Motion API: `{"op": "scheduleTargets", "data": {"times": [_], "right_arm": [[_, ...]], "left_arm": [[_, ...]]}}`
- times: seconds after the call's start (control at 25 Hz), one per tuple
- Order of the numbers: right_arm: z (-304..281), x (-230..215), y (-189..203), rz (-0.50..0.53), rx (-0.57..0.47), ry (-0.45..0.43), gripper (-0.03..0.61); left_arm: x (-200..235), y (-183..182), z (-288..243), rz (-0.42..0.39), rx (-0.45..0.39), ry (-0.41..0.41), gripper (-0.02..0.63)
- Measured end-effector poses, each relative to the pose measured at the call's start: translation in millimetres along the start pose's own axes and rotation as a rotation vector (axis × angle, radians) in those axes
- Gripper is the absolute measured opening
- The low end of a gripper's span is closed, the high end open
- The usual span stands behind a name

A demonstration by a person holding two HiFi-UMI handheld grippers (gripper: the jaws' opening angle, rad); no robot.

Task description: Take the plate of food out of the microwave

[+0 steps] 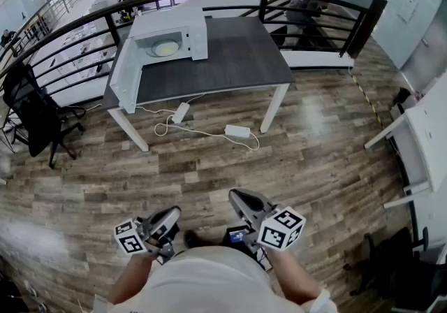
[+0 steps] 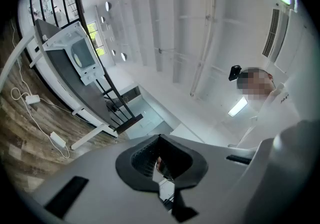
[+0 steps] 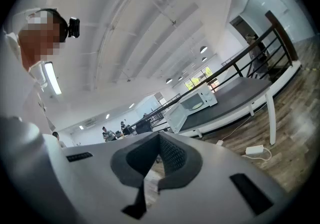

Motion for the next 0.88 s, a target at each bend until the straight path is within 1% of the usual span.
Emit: {"op": "scheduleTargets", "data": {"times": [0.2, 0.36, 0.56, 0.64, 0.76, 0.88], "right_arm": [[3, 17, 1, 0.081, 0.01, 0.038, -0.009], [1, 22, -1, 0.121, 0.006, 0.05, -0.009], [2, 25, -4, 0.162, 0.006, 0.066, -0.009], [3, 23, -10, 0.179, -0.005, 0.077, -0.009], [-1, 19, -19, 0.213, -0.022, 0.094, -0.009], [0, 15, -15, 0.224, -0.012, 0.122, -0.009]], "left_arm": [[-7, -3, 4, -0.001, 0.001, -0.002, 0.006], [-9, -7, 3, -0.027, 0.026, -0.018, 0.006], [-15, -13, 0, -0.105, 0.099, -0.068, 0.006], [-17, -20, -2, -0.15, 0.119, -0.084, 0.006], [-17, -31, -5, -0.213, 0.129, -0.095, 0.006], [-17, -30, -2, -0.23, 0.129, -0.113, 0.006]]}}
Point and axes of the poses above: the fingertips, and each gripper's own axes: z backward along the fingers, x to its left, y out of its underside, the point moved 9 cm from there along z, backward along the fingers, and after that the axes turned 8 degrees about y, right-handed, at the moved point
